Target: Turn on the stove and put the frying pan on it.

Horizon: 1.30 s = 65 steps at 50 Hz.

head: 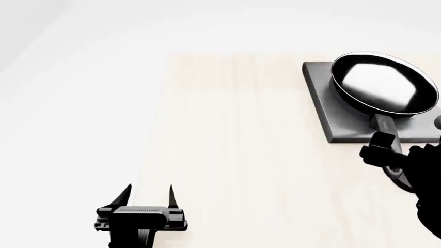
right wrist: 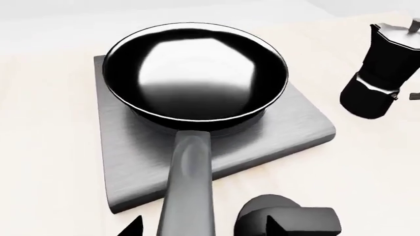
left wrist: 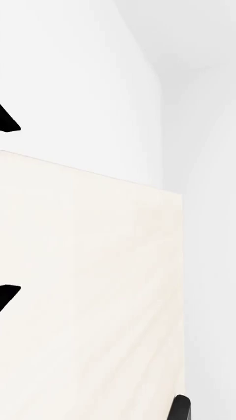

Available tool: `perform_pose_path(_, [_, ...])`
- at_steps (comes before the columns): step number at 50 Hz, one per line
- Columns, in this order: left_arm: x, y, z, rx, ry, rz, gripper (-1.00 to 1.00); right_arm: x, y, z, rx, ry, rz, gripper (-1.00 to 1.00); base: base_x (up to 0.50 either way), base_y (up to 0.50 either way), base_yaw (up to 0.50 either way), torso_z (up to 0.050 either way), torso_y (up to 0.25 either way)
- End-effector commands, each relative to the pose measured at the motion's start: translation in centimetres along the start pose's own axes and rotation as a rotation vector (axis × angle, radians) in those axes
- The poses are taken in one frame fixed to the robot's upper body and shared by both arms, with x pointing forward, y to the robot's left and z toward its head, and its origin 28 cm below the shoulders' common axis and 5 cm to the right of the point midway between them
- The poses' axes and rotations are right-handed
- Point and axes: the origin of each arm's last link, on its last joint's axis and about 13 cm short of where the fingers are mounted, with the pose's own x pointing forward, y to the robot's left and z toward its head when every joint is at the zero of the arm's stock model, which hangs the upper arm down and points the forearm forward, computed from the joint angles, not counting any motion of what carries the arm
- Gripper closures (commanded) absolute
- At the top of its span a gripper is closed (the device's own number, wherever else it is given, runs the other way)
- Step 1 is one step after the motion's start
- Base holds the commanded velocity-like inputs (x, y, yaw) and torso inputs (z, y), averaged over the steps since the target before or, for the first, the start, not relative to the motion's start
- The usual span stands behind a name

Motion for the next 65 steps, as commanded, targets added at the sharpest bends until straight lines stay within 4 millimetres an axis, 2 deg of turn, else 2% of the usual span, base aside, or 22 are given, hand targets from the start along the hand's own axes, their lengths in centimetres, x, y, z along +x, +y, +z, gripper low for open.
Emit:
perform_pose_path(1, [-0.1,0.1,-0.3,0.009,0.02,0.007,-1.0,-0.1,-0.1,0.5,0.001,-0.027,-0.012,-1.0,0.0,0.0,0.0,0.0,0.0])
perform_pose_path(14, [0.0,0.1,-0.3,0.009,0.02,0.007,-1.0,-0.6,0.3,0.3,0.0,-0.04,0.003,-1.0,0.0,0.0,0.0,0.0,0.0])
perform_pose_path(27, [0.1,0.3,0.8,0.002,-0.021,0.038,-1.0,-2.4,0.8,0.8,-0.001,-0.133,0.041,-1.0,0.0,0.0,0.0,0.0,0.0])
perform_pose_path(38, [0.0,0.3,3.1,-0.005,-0.086,0.045,-1.0,-3.8,1.5,0.8,-0.039,-0.215,0.057,-1.0,0.0,0.0,0.0,0.0,0.0])
perform_pose_path(41, [-0.1,0.2,3.7,-0.01,-0.102,0.041,-1.0,-4.6,1.8,1.5,-0.043,-0.304,0.058,-1.0,0.0,0.0,0.0,0.0,0.0])
perform_pose_path(45, [-0.3,0.2,4.4,-0.018,-0.117,0.037,-1.0,-5.2,2.2,1.6,-0.061,-0.337,0.066,-1.0,0.0,0.0,0.0,0.0,0.0])
perform_pose_path(54, [-0.9,0.4,6.5,-0.032,-0.18,0.037,-1.0,-6.7,3.3,2.1,-0.13,-0.453,0.076,-1.0,0.0,0.0,0.0,0.0,0.0])
perform_pose_path(65, [-1.9,0.4,8.5,-0.031,-0.245,0.028,-1.0,-8.2,4.1,2.3,-0.121,-0.518,0.13,-1.0,0.0,0.0,0.0,0.0,0.0])
